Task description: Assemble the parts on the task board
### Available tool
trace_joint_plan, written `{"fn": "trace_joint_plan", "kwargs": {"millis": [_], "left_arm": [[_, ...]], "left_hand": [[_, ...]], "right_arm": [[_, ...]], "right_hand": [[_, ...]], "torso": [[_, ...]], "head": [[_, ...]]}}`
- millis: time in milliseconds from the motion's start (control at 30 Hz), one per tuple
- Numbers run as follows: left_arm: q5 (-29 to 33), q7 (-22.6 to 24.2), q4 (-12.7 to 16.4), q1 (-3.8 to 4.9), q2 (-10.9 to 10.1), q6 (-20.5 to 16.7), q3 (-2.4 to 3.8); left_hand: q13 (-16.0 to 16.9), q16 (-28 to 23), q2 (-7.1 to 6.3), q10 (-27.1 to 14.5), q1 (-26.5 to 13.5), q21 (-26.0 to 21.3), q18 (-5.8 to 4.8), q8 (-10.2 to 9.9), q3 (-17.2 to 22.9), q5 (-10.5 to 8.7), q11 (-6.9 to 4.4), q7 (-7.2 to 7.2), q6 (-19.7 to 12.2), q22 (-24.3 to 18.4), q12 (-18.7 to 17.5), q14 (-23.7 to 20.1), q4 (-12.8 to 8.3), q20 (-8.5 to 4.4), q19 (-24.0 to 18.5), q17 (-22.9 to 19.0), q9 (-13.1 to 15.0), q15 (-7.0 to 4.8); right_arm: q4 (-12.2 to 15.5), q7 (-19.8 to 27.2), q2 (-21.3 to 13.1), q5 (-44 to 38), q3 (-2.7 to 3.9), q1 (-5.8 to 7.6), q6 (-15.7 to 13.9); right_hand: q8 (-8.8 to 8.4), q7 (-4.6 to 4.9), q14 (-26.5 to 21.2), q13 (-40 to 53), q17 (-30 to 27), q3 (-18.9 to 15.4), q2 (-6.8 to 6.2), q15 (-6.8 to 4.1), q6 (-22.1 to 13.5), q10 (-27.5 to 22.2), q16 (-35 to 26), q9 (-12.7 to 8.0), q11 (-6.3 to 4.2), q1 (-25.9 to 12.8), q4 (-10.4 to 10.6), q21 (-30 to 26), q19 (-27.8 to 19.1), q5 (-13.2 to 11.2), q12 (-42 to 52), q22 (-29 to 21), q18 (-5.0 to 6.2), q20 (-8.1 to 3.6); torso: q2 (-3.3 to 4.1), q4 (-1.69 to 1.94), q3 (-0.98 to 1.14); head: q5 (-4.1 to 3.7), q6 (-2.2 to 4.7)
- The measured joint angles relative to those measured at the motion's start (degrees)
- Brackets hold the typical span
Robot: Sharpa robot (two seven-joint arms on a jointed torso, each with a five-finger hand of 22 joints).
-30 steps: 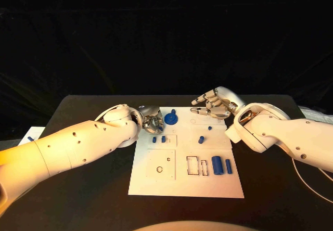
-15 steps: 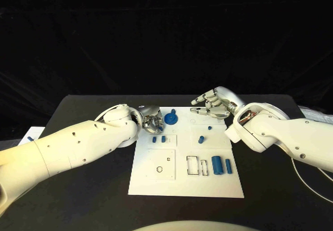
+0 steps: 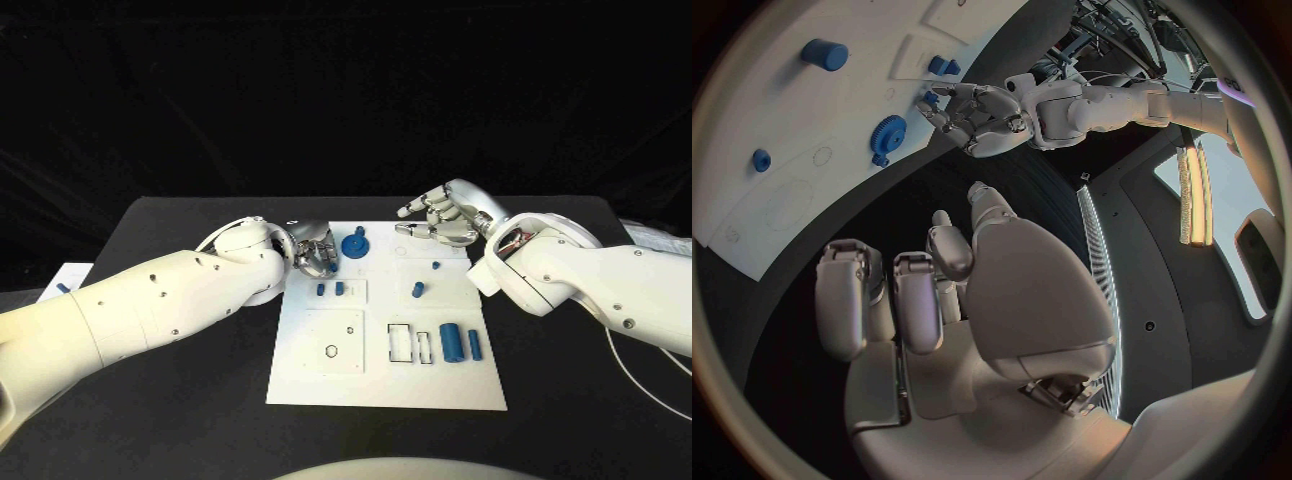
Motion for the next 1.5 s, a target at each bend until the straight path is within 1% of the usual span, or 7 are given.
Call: {"fn": "trace_joint_plan", "kwargs": {"millis": [300,567,767,900,1067,1333,1500], "left_arm": [[0.20,-0.10,0.08,0.01,-0.32,-0.01,0.02],[0.66,0.07,0.42,0.03,-1.91,-1.13,0.04],[4.29,1.44,1.09,-0.03,-4.35,-4.56,-0.01],[13.93,4.57,1.69,-0.01,-6.46,-8.67,-0.01],[35.58,12.41,3.82,0.01,-9.32,-11.86,-0.48],[69.80,24.02,9.49,-1.15,-13.22,-11.65,-1.04],[82.73,28.04,11.78,-1.56,-14.74,-11.38,-1.07]], "left_hand": [[-0.04,0.00,0.00,-1.03,0.00,-0.67,0.00,0.00,-0.16,0.00,0.21,0.29,-0.73,-0.44,0.00,0.00,-0.16,0.34,-0.35,-0.21,-0.51,0.00],[-0.37,-0.53,-0.39,-5.56,0.39,-5.64,0.00,0.00,-0.55,0.00,1.45,1.54,-3.18,-3.78,0.00,-0.05,-1.04,1.76,-1.76,-2.06,-2.22,1.20],[-0.29,-3.15,1.01,-6.76,1.78,-11.33,1.56,0.00,0.96,0.00,1.44,1.62,-3.66,-7.77,0.00,-0.98,-2.26,1.91,-4.04,-6.87,-3.05,1.70],[-0.01,-6.90,2.04,-5.29,2.82,-17.38,2.71,0.81,3.48,0.00,1.07,0.97,-2.35,-11.83,1.55,-3.66,-2.73,1.64,-6.82,-13.23,-3.25,1.12],[0.30,-12.75,2.60,-2.70,2.25,-27.47,4.14,1.54,4.24,0.00,0.53,0.53,-1.32,-18.40,3.71,-8.62,-2.31,1.42,-12.35,-22.53,-3.49,0.96],[0.72,-13.71,3.24,-1.51,-0.98,-31.43,4.94,2.33,1.16,-0.38,-0.30,-0.11,-0.68,-21.02,5.92,-9.86,-0.52,1.12,-14.03,-24.90,-3.59,0.61],[0.78,-13.70,3.24,-1.51,-0.98,-32.10,4.93,2.63,0.69,-0.38,-0.30,-0.11,-0.69,-21.53,6.15,-10.06,-0.53,1.31,-14.21,-25.36,-3.59,0.40]], "right_arm": [[-0.28,-0.09,-0.07,0.00,0.00,0.00,0.05],[-2.18,-1.44,-0.57,-3.24,0.00,0.00,1.44],[-3.09,-3.46,-0.88,-11.22,0.00,0.00,4.73],[-3.49,-5.46,-1.05,-18.94,0.01,0.00,7.71],[-3.60,-7.94,-1.10,-29.13,0.01,-0.11,11.45],[-3.48,-10.63,-0.72,-40.48,0.01,-0.67,15.21],[-3.36,-11.88,-0.54,-44.76,0.01,-0.90,17.24]], "right_hand": [[0.00,0.00,-0.01,-0.96,0.00,0.00,0.00,0.01,0.00,-0.78,-0.63,0.05,-0.01,0.00,0.00,-0.59,-0.30,0.00,-1.51,-0.63,0.00,-0.26],[-0.21,0.18,-0.01,-29.00,-6.60,2.96,0.31,0.01,-0.57,-16.43,-13.46,0.00,0.99,4.26,0.32,-2.87,-1.85,0.74,-37.33,-3.77,0.00,-0.02],[-0.21,0.47,0.09,-44.88,-8.83,7.35,-1.98,0.77,2.60,-15.96,-15.78,0.20,1.30,7.86,-0.46,-3.10,-2.04,-1.65,-50.14,-3.98,0.64,0.23],[-0.21,-0.04,0.08,-50.19,-9.98,9.55,-2.50,0.77,3.96,-13.88,-16.86,0.26,1.15,8.38,-1.10,-3.10,-1.84,-3.88,-52.77,-3.68,0.91,0.43],[-0.21,-0.61,0.08,-54.81,-10.81,12.29,-2.81,0.76,4.74,-12.68,-17.44,0.32,0.79,8.66,-1.39,-3.10,-1.63,-7.87,-54.50,-3.11,0.92,0.64],[-0.44,-0.83,0.08,-59.23,-11.54,15.63,-4.57,0.30,5.11,-12.28,-17.75,0.25,0.58,7.38,-1.53,-3.10,-1.40,-10.53,-55.99,-3.10,0.93,0.41],[-0.44,-1.04,0.08,-60.84,-11.75,16.71,-4.99,0.31,4.90,-12.28,-17.98,0.17,0.58,6.94,-1.51,-3.10,-1.20,-10.78,-56.48,-3.20,0.93,0.21]], "torso": [[-0.01,0.00,-0.02],[-0.04,0.05,-0.04],[-0.09,0.05,-0.07],[-0.14,0.05,-0.04],[-0.15,0.12,-0.04],[-0.12,0.17,-0.18],[-0.07,0.18,-0.19]], "head": [[0.00,-0.03],[-0.27,0.18],[-0.37,0.37],[-0.51,0.60],[-0.92,0.94],[-2.47,1.20],[-2.90,1.20]]}}
